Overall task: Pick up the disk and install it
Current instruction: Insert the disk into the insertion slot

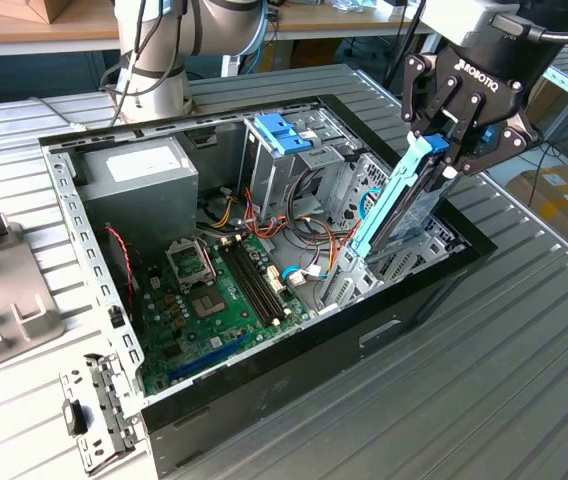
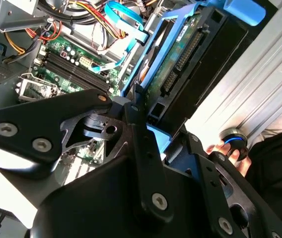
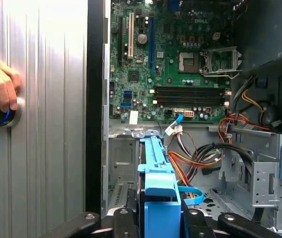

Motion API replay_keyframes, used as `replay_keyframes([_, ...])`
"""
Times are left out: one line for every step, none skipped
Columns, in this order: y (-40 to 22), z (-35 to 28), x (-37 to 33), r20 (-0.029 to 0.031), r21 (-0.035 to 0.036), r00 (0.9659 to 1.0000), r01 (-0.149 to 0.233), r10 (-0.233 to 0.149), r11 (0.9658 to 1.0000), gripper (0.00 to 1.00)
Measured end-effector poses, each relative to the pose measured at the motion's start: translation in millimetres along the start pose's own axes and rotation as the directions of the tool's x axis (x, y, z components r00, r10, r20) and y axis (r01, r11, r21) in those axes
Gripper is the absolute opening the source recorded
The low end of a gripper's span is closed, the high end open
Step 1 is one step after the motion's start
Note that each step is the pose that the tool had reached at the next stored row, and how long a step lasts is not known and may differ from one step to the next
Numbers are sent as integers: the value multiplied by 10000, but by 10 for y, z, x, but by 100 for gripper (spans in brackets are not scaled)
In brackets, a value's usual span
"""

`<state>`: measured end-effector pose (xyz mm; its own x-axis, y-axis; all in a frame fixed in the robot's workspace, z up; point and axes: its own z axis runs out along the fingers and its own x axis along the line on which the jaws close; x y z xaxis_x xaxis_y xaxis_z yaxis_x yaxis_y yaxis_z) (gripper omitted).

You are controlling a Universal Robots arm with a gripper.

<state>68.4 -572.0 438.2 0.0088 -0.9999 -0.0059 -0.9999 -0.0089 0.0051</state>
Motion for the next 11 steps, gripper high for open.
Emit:
replay_keyframes([-2, 0, 0, -1, 0, 10000, -3, 3, 10000, 37])
replay_keyframes([-5, 0, 0, 0, 0, 10000, -5, 5, 10000, 37])
replay_keyframes([-16, 1, 0, 2, 0, 10000, -30, 30, 10000, 37])
replay_keyframes([-18, -1, -1, 1, 0, 10000, -42, 42, 10000, 37])
replay_keyframes([-20, -1, -1, 3, 0, 10000, -51, 51, 10000, 37])
replay_keyframes([-22, -3, -2, 4, 1, 10000, -57, 57, 10000, 37])
replay_keyframes([-23, -6, -5, 3, 1, 10000, -63, 63, 10000, 37])
replay_keyframes([-26, -10, -16, 3, 0, 10000, -81, 81, 10000, 37])
replay_keyframes([-30, -12, -28, 4, 0, 10000, -98, 98, 10000, 37])
replay_keyframes([-34, -11, -33, 5, 1, 9999, -112, 112, 9999, 37])
replay_keyframes([-39, -12, -38, 4, 1, 9999, -132, 132, 9999, 37])
